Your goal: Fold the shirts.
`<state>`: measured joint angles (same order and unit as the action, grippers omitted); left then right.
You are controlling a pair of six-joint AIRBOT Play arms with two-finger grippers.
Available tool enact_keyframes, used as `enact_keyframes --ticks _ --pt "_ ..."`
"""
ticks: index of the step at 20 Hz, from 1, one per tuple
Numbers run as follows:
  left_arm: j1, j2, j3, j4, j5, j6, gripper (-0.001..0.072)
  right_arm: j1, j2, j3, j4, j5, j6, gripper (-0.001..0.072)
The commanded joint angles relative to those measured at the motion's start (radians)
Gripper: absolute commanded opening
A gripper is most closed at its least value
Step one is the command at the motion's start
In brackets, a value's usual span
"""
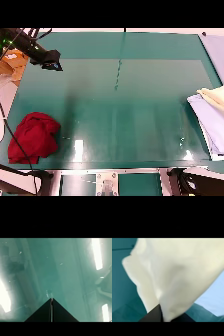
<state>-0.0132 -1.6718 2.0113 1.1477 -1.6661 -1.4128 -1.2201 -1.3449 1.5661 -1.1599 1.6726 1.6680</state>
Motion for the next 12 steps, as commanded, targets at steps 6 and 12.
enact_keyframes --ticks 6,12 --pt "0.000 0.000 0.000 -0.032 0.000 0.001 0.0023 -0.009 0.023 -0.191 -0.311 0.023 0.061 0.0648" --pt "0.000 0.008 0.000 -0.076 0.022 0.024 0.0021 0.171 0.018 -0.129 -0.111 -0.067 0.037 0.0025"
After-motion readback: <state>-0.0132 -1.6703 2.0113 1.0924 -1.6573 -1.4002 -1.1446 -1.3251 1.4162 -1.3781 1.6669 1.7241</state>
